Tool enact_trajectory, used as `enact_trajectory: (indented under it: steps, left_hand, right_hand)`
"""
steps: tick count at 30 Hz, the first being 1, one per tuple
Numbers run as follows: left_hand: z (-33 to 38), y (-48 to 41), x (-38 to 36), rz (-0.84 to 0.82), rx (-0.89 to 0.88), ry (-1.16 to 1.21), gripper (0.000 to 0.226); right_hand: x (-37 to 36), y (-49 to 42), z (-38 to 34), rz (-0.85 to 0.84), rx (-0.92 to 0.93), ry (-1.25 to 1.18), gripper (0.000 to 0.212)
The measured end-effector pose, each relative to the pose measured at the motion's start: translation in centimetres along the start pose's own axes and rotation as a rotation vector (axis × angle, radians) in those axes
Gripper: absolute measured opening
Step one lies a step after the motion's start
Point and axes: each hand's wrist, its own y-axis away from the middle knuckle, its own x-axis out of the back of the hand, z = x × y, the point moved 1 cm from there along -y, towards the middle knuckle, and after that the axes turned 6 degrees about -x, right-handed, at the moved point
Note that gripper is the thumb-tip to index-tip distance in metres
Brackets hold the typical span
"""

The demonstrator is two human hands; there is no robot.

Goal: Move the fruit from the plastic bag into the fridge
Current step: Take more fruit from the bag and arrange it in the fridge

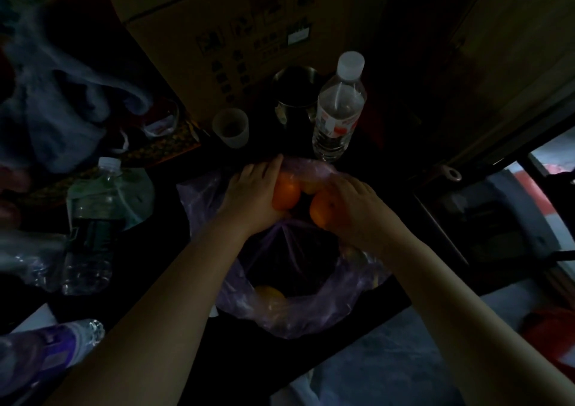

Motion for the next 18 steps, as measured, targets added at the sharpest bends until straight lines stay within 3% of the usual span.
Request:
enact_trajectory:
  steps: [3,6,9,12,18]
  left_hand:
    - [0.8,1.4,1.1,0.161,0.0,0.07,0.095]
    - [2.1,3.0,1.4,0.407,-0.133,0.102,0.056]
    - [2.8,3.4,0.6,0.364,-0.232,0.053,0.032]
    - [2.4,2.9,-0.3,0.267,-0.198,0.036,0.039]
    - [1.3,1.1,-0.4,0.295,-0.129,0.076,0.036]
  right_hand:
    - [0.4,2.1,-0.3,0.211,0.042,-0.048,0.075]
    - [0.2,4.0,-1.2,0.394,0.158,-0.124,0.049]
    - [-1.1,3.7,-2.3,0.25,0.217,-0.114,0.034]
    - [-2.1,2.5,-2.6,0.227,0.219,-0.02,0.036]
    - [-1.5,-0.6,-2.4,0.17,0.151,0.037,0.041]
